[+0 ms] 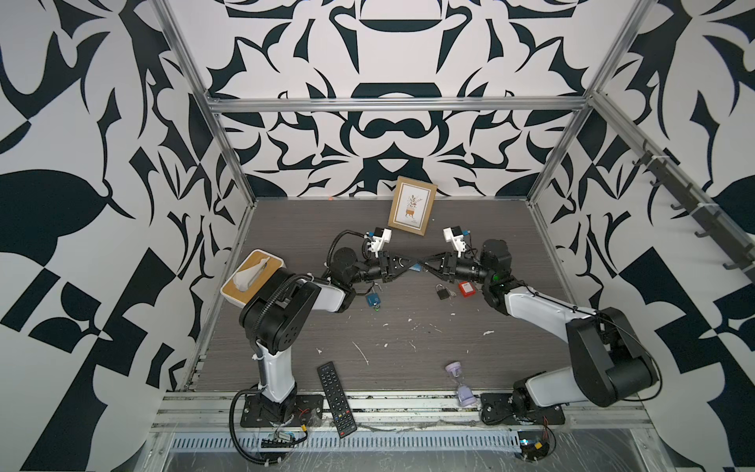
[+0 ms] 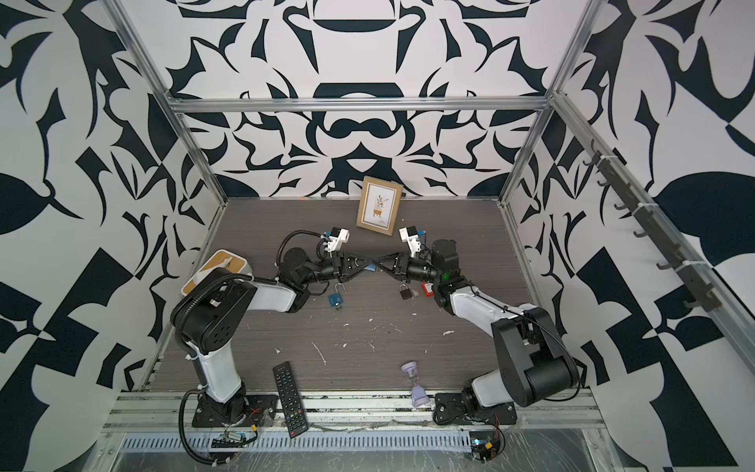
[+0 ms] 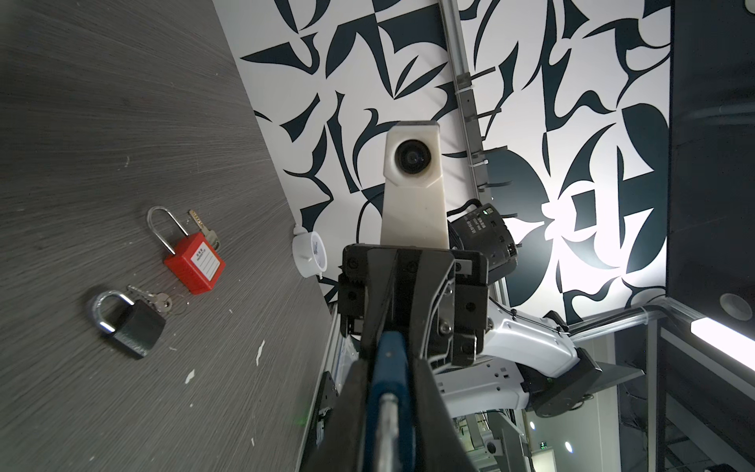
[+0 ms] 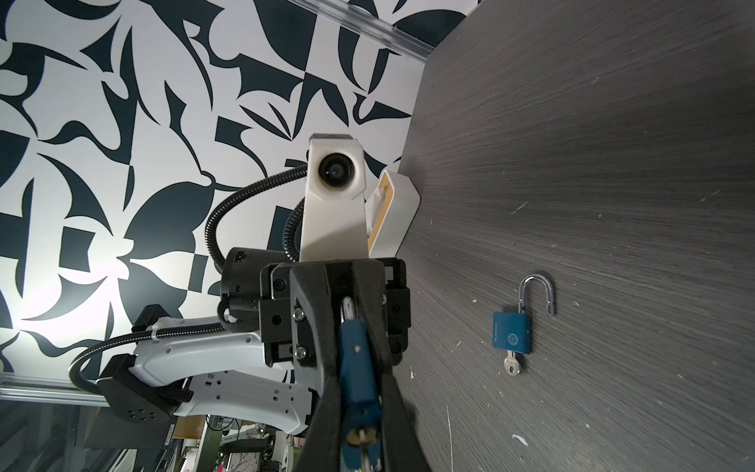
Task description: Lock with the key
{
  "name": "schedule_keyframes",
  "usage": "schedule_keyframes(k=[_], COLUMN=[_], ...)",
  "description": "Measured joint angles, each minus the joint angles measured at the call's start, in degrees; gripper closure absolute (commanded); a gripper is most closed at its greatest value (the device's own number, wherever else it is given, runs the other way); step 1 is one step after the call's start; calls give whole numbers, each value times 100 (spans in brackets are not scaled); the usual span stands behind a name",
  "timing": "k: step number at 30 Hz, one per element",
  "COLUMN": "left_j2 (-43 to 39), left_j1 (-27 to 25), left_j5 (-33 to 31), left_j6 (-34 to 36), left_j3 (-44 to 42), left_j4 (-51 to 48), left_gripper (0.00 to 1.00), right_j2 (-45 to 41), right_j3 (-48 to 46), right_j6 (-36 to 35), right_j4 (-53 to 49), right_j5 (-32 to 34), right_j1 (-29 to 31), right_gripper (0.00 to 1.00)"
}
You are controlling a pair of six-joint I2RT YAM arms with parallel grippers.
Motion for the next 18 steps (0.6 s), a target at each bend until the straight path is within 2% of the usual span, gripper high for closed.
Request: schedule_keyframes(k=[4,8,13,18], left_j2=[7,7,4,4], left_j1=[-13,-22,20,31], left_j5=[-4,-9,-17,-28], left_j6=[-2,52,92,98], left_j3=[11,9,-44,-44], left_j4=[7,7,15,22], left_gripper=[100,100,100,100], right_j2=[-4,-96,-461,-584], right_j3=[0,-42,-234,-393], right_j6=[-7,26,26,44], right_j4=[-63,-122,-175,-177], right_j5=[57,186,271,280], right_j1=[-46,-203,-295,-293], right_gripper=[65,58,61,79])
